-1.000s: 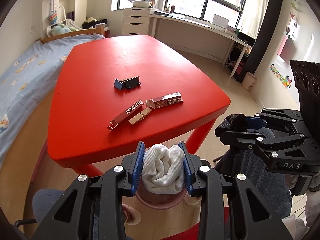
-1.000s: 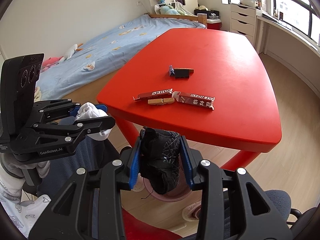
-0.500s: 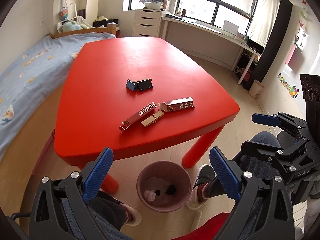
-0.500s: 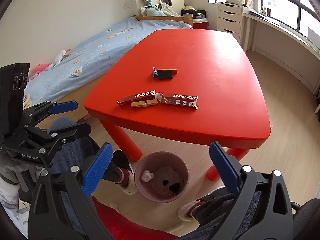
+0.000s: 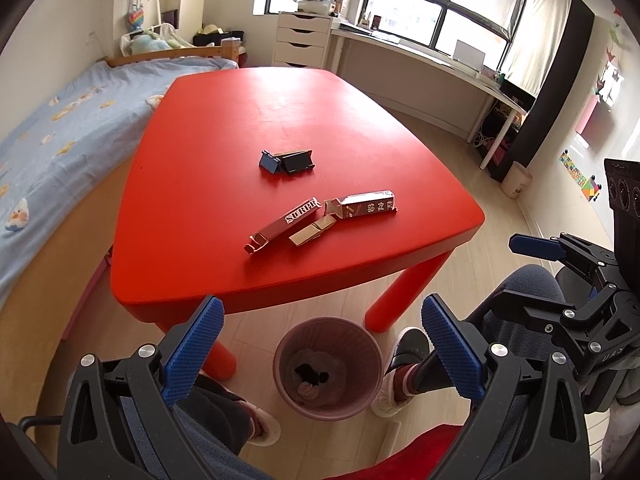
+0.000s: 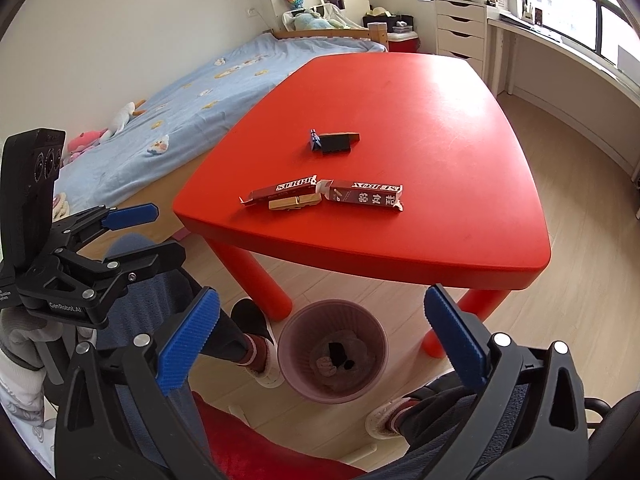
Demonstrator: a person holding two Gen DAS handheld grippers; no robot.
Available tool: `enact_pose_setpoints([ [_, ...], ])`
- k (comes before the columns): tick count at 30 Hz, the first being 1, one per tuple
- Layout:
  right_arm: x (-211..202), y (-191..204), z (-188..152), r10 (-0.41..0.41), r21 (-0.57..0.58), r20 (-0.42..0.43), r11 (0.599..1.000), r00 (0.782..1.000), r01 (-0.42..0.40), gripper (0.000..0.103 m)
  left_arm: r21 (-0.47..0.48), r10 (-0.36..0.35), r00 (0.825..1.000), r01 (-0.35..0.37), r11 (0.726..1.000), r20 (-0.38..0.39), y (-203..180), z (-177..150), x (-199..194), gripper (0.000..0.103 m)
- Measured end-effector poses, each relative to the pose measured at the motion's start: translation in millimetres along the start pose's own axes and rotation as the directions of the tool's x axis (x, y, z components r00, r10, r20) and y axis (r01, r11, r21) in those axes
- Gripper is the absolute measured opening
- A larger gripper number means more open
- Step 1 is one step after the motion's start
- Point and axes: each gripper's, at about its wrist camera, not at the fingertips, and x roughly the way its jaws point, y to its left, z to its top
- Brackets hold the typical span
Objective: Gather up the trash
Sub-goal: 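Open both tools to drop the shoe and towel into the wastebasket, then grasp the red SURPRISE box with the left tool while the right grasps another red box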
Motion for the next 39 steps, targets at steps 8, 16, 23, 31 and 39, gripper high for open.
enact_pose_setpoints([
  [8, 2, 1, 0, 0.008, 0.001, -0.004, 1.0, 1.0, -0.008, 0.1, -0.003, -0.007, 1.0, 0.007, 1.0, -0.006, 1, -1, 2, 0.095],
  [16, 4, 0, 2, 0.012, -0.013, -0.012, 1.0, 1.0, -0.012, 0.1, -0.008, -0.01, 1.0, 0.01, 1.0, -0.013, 5, 1, 4, 0.095],
  [23, 5, -2, 10, 0.008, -0.03, -0.014, 1.0, 1.0, -0.008, 0.1, -0.001, -0.009, 1.0, 0.009, 1.0, -0.023, 10, 7, 6, 0.095],
  [31, 7, -4, 26, 0.003, -0.08, -0.02, 0.997, 1.0, -0.005, 0.1, 0.033, -0.002, 0.999, 0.004, 0.999, -0.044, 17, 21, 11, 0.095],
  [39, 20, -10, 48, 0.007, -0.155, -0.062, 0.988, 0.998, -0.017, 0.1, 0.071, -0.004, 0.998, 0.009, 0.997, -0.068, 27, 42, 22, 0.095],
])
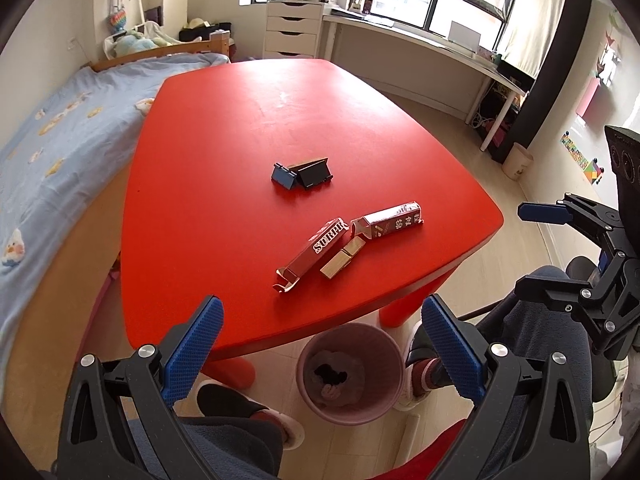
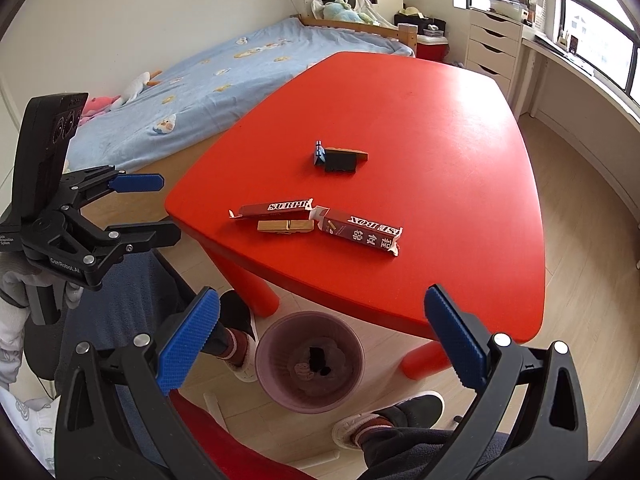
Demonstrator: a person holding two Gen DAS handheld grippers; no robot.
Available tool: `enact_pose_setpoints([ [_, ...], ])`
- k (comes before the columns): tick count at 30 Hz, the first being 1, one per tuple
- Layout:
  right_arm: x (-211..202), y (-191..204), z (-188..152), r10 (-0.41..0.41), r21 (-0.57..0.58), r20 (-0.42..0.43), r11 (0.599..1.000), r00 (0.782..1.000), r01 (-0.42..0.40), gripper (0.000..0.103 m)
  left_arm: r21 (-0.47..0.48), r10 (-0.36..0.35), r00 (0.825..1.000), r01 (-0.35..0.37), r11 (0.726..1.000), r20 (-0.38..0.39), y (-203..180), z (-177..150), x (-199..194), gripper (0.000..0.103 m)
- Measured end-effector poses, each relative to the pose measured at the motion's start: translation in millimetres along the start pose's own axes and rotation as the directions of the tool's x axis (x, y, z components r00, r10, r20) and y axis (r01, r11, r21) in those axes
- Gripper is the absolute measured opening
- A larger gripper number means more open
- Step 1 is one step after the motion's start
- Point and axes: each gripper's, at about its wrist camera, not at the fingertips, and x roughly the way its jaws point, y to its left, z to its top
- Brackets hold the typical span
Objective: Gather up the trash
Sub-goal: 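Grasp the red SURPRISE box with the left tool while the right grasps another red box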
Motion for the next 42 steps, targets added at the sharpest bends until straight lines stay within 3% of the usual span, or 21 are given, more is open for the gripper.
enact_pose_setpoints([
  [14, 43, -17, 50, -0.002, -0.213, -0.133, 0.977, 0.991, -0.027, 0.1, 0.138, -0.012, 0.994, 0.027, 0.99, -0.113, 23, 49, 39, 0.095],
  [26, 97, -24, 71, -0.028, -0.329, -0.255, 0.943, 0.967, -0.059, 0.1, 0.321, 0.043, 0.967, 0.041, 0.946, -0.251, 16, 66, 90, 0.095],
  [33, 116, -25, 73, -0.054, -0.389, -0.285, 0.919, 0.957, -0.064, 0.1, 0.353, 0.049, 0.95, 0.065, 0.933, -0.307, 18, 68, 110, 0.095],
  [42, 131, -21, 68, -0.044, -0.411, -0.311, 0.907, 0.949, -0.092, 0.1, 0.356, 0.045, 0.941, 0.082, 0.931, -0.335, 17, 60, 123, 0.095],
])
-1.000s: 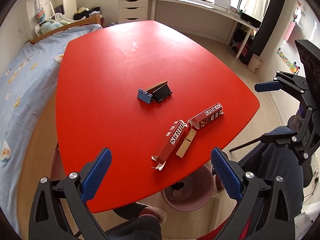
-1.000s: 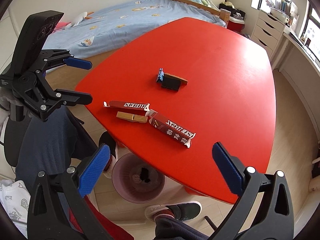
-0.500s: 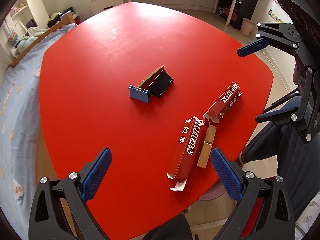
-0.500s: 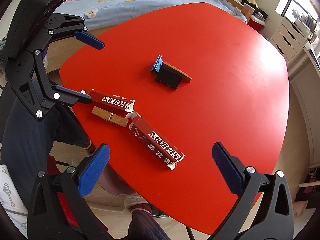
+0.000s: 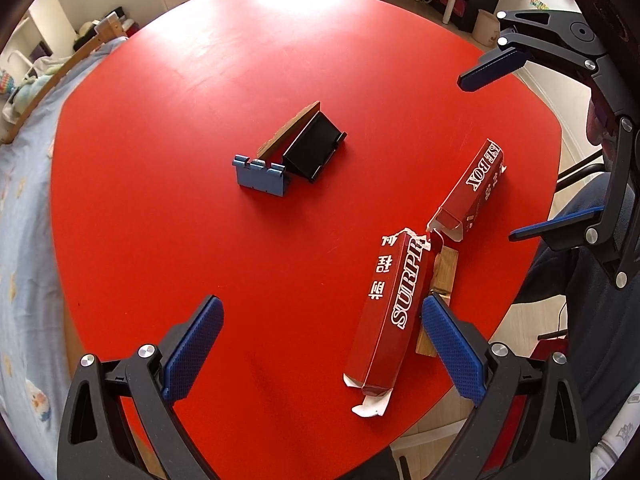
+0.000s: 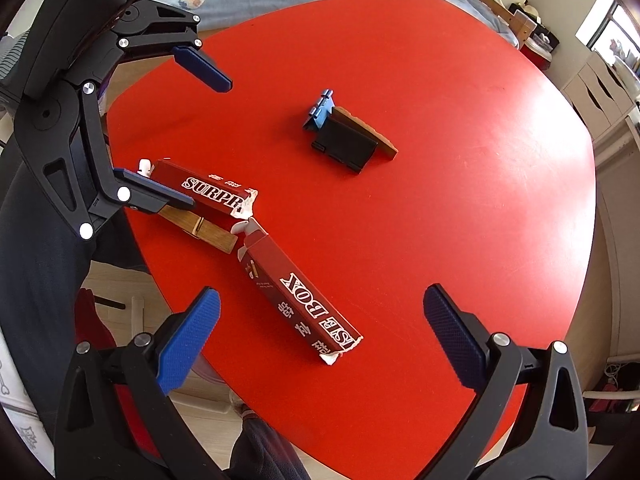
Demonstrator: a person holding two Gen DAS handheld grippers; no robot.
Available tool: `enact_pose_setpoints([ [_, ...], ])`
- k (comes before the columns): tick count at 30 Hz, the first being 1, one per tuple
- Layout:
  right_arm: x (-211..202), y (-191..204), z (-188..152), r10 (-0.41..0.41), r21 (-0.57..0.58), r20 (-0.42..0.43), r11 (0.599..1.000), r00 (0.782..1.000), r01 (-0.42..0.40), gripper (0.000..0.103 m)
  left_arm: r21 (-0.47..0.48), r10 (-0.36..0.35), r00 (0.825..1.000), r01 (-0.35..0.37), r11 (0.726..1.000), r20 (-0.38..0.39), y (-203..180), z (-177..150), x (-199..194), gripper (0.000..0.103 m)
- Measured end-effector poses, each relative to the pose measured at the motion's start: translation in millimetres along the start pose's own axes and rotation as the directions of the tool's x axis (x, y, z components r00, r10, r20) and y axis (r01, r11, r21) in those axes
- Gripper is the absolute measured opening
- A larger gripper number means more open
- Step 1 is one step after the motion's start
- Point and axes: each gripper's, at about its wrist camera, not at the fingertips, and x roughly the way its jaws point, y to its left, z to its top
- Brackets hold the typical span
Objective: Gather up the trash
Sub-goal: 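Grasp the red SURPRISE box with the left tool while the right grasps another red box, then lift both red boxes and carry them toward the wastebasket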
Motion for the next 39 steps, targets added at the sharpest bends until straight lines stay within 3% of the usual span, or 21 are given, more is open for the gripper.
enact_pose_setpoints([
  [6, 10, -2, 4, 0.003, -0.017, -0.002, 1.0, 1.0, -0.003, 0.094, 0.006, 0.018, 1.0, -0.018, 1.0, -0.023, 4, 0, 9, 0.095],
  [11, 17, -1, 5, 0.009, -0.036, -0.023, 0.999, 1.0, -0.01, 0.078, -0.004, 0.001, 1.0, -0.001, 1.0, -0.009, 3, -5, 9, 0.095],
  [15, 17, -1, 3, 0.039, -0.026, -0.012, 0.999, 0.999, -0.039, 0.072, -0.004, -0.025, 1.0, 0.025, 1.0, -0.006, 1, -7, 5, 0.083],
  [17, 17, -3, 3, 0.068, -0.02, -0.014, 0.997, 0.998, -0.068, 0.062, 0.0, -0.027, 1.0, 0.027, 1.0, -0.005, -2, -10, 3, 0.078],
  [20, 14, 2, 2, 0.089, -0.036, -0.02, 0.995, 0.996, -0.09, 0.046, -0.005, -0.026, 1.0, 0.026, 1.0, -0.005, -5, -10, -2, 0.064],
  [22, 13, 4, 3, 0.096, -0.04, -0.031, 0.994, 0.995, -0.098, 0.038, -0.006, -0.024, 1.0, 0.024, 1.0, -0.006, -5, -10, -5, 0.04],
  [24, 13, 5, 4, 0.095, -0.043, -0.043, 0.994, 0.995, -0.097, 0.033, -0.006, -0.02, 1.0, 0.02, 1.0, -0.015, -5, -9, -6, 0.025],
  [28, 11, 11, 3, 0.087, -0.04, -0.057, 0.995, 0.995, -0.09, 0.014, -0.009, -0.016, 1.0, 0.016, 1.0, -0.015, 2, -3, -5, 0.015],
  [39, 13, 3, 5, 0.07, 0.002, -0.053, 0.998, 0.996, -0.07, 0.014, -0.018, -0.004, 1.0, 0.004, 1.0, -0.011, -3, 2, -2, 0.015],
])
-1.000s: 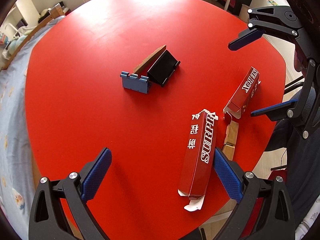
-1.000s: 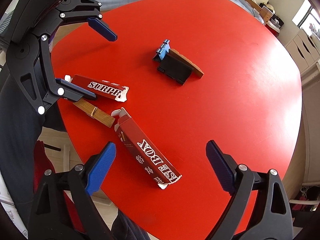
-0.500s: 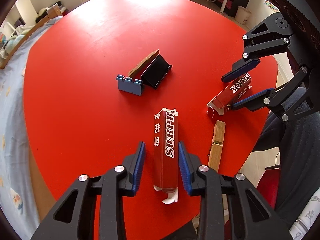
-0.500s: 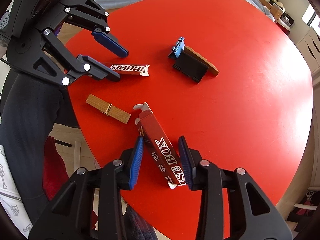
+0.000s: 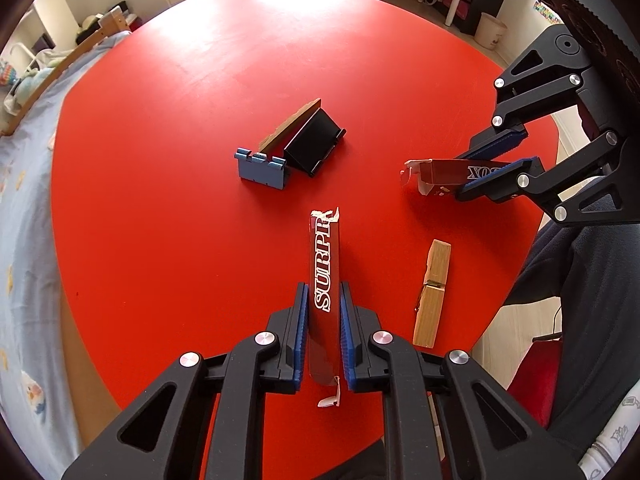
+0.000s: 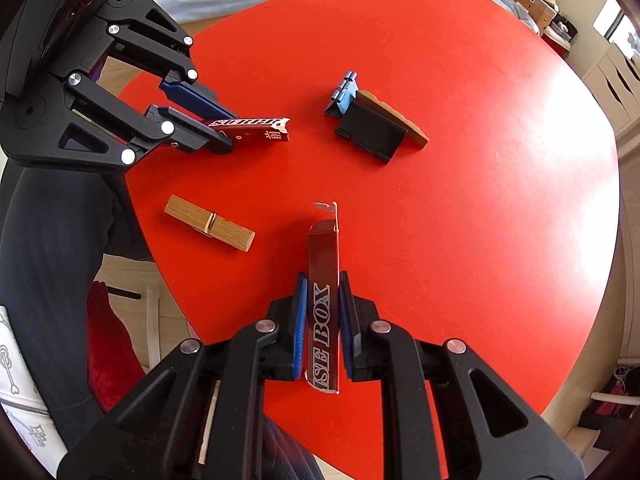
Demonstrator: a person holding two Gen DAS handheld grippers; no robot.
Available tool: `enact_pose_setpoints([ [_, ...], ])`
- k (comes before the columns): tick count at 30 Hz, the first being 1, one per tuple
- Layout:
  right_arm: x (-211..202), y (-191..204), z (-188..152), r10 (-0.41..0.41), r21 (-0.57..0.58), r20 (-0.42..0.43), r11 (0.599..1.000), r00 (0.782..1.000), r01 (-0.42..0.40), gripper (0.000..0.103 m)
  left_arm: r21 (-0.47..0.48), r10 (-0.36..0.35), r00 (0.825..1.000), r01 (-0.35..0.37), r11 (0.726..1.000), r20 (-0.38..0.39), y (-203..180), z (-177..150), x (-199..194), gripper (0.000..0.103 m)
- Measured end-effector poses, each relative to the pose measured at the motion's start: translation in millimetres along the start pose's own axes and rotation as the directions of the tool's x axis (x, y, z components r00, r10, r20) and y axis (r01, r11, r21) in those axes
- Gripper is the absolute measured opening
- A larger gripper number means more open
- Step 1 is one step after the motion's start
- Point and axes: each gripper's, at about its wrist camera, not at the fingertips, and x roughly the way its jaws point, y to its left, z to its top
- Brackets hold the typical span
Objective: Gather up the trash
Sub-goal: 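Lift both red boxes and carry them toward the wastebasket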
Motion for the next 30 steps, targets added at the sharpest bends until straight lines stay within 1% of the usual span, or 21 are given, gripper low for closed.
enact_pose_setpoints([
  [11, -8, -9, -5, -0.031, 0.07, 0.03, 0.997, 0.999, 0.029, 0.014, -0.048, 0.024, 0.999, -0.023, 0.999, 0.03, 3, -5, -3, 0.014],
  [18, -24, -12, -13, -0.074, 0.14, 0.077, 0.988, 0.994, 0.062, 0.014, -0.095, 0.054, 0.996, -0.047, 0.994, 0.074, 2, -15, -21, 0.014],
  [24, -49, -8, -19, -0.108, 0.209, 0.149, 0.975, 0.983, 0.076, 0.014, -0.155, 0.088, 0.988, -0.068, 0.986, 0.125, 0, -25, -45, 0.014],
  [27, -61, -3, -25, -0.125, 0.248, 0.187, 0.966, 0.974, 0.077, 0.014, -0.182, 0.106, 0.982, -0.077, 0.98, 0.157, -1, -30, -56, 0.014],
  [30, -74, 1, -30, -0.146, 0.282, 0.223, 0.956, 0.964, 0.08, 0.014, -0.214, 0.114, 0.975, -0.071, 0.974, 0.193, -6, -39, -68, 0.015],
])
